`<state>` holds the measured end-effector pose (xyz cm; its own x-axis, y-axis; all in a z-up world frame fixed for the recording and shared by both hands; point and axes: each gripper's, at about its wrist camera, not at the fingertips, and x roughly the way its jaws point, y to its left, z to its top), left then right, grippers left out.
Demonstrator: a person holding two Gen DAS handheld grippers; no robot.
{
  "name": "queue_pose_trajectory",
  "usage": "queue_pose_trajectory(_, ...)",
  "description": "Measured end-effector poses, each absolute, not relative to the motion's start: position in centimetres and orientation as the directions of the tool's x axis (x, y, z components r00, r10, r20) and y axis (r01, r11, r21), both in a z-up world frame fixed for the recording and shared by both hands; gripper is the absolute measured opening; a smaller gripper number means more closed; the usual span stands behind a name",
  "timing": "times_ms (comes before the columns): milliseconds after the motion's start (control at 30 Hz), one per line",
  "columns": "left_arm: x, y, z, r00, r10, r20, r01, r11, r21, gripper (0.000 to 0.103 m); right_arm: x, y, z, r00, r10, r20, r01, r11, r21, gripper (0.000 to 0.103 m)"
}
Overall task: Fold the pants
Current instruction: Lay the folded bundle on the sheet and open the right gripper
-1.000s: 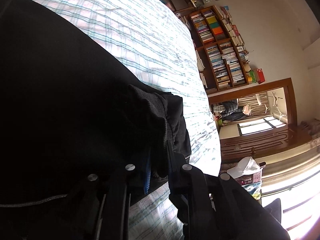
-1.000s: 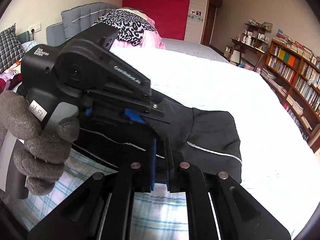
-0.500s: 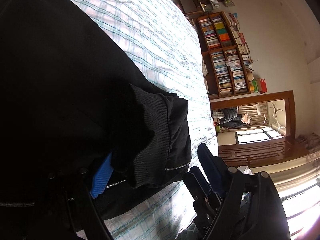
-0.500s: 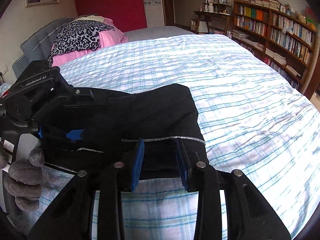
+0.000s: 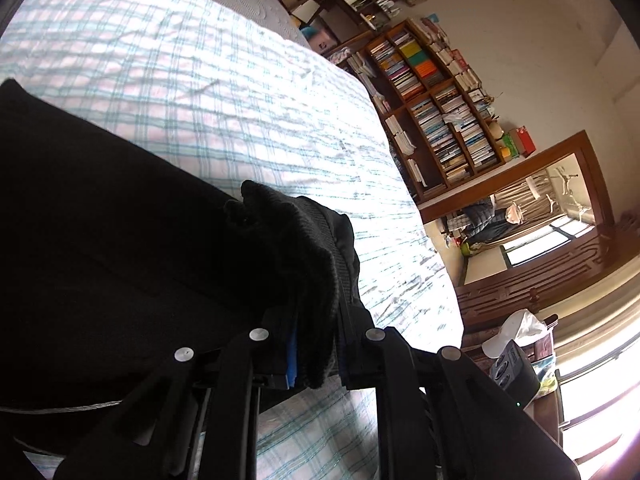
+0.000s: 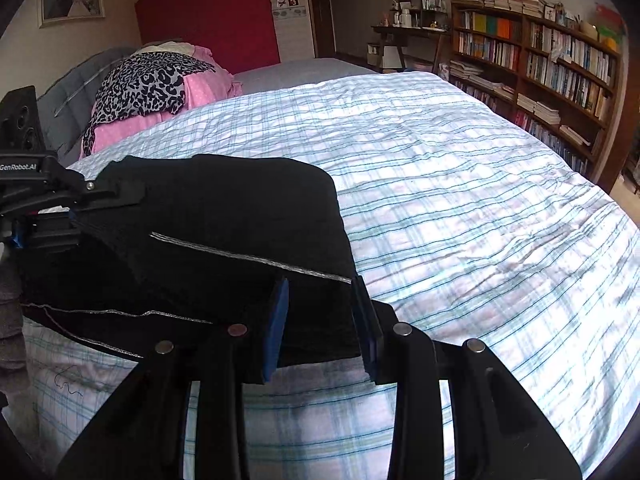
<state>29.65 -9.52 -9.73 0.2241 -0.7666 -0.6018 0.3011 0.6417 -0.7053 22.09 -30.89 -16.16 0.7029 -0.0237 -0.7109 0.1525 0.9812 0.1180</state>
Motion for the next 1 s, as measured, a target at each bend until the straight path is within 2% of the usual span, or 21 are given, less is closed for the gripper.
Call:
queue_pose_trajectory(133,29.3,-5.7,-8.9,0.283,-0.73,-0.622,0.306,0.684,-0.662,0.014,21.9,-30.5,-16.3,0.701,-0.012,-0.713,0.136,0.984,0.117,0.033)
queue_pose_trajectory(333,29.2,1.4,-10.8,0.351,-0.66,-0.664,0.21,0.747,-0.631,0.014,21.9,-29.7,-17.0,0.681,0.0,-0.733,0.117,0.987,0.109,0.033)
queue_pose_trajectory(500,28.8,4.0,-13.3,0.351,-0.627,-0.695,0.153,0.771,-0.618,0.014,21.9,-29.0,-16.9,0.679,0.004,-0.734,0.109,0.988,0.107,0.033)
queue_pose_trajectory(633,28.6,5.3,-14.1,0.358,-0.636,-0.684,0.134,0.76,-0.636,0.014,21.9,-28.7,-16.6,0.679,0.017,-0.734,0.102,0.988,0.117,0.033)
queue_pose_trajectory(667,28.4,5.7,-14.1,0.362,-0.637,-0.68,0.128,0.757,-0.641,0.014,21.9,-28.6,-16.5,0.676,0.025,-0.736,0.098,0.988,0.123,0.034)
queue_pose_trajectory(767,28.4,6.7,-12.8,0.406,-0.637,-0.656,0.126,0.75,-0.65,0.014,21.7,-28.1,-16.6,0.671,0.052,-0.74,0.076,0.988,0.138,0.045)
queue_pose_trajectory(833,28.3,7.2,-12.0,0.435,-0.618,-0.655,0.143,0.766,-0.627,0.014,21.8,-27.4,-16.9,0.657,0.073,-0.751,0.051,0.989,0.14,0.047)
queue_pose_trajectory(1000,28.4,6.9,-15.0,0.363,-0.549,-0.753,0.112,0.828,-0.549,0.016,22.2,-26.1,-16.9,0.655,0.092,-0.75,0.034,0.988,0.15,0.047)
